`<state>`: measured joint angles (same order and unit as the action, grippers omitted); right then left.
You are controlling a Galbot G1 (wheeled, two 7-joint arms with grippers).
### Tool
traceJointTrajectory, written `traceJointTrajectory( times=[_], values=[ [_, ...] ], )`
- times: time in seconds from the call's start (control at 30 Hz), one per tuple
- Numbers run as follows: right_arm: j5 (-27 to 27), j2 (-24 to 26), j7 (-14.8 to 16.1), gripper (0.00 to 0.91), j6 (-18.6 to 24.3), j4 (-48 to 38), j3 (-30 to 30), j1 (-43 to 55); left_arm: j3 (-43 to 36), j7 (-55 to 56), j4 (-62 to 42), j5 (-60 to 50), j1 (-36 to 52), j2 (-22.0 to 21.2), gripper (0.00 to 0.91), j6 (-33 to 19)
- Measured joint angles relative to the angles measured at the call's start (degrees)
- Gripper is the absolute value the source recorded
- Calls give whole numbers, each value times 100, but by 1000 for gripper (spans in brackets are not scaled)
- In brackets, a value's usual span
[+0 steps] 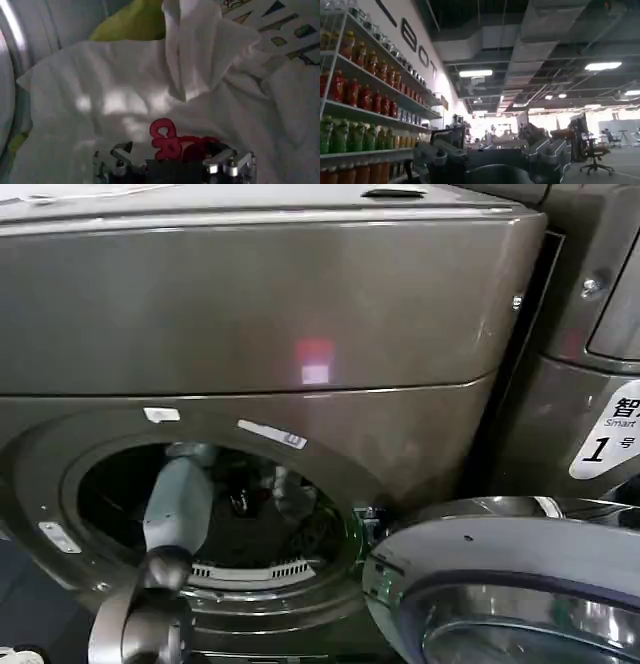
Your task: Grasp the clothes from the dryer.
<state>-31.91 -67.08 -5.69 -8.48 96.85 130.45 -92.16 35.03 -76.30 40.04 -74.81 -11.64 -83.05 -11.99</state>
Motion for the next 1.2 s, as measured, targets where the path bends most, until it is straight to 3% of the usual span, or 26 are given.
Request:
traceJointTrajectory(
  times=[0.2,0.23,0.3,1.2],
  values=[
    [4,-16,2,907,1,19,-14,8,53,49,-266,111,17,23,907,27],
    [4,-16,2,907,1,21,-18,11,59,50,-312,131,19,29,159,27],
    [5,-21,2,907,1,26,-28,14,62,51,-374,175,20,43,11,29],
    [19,-64,0,907,15,81,-167,66,16,15,-410,602,-38,128,0,79]
  ],
)
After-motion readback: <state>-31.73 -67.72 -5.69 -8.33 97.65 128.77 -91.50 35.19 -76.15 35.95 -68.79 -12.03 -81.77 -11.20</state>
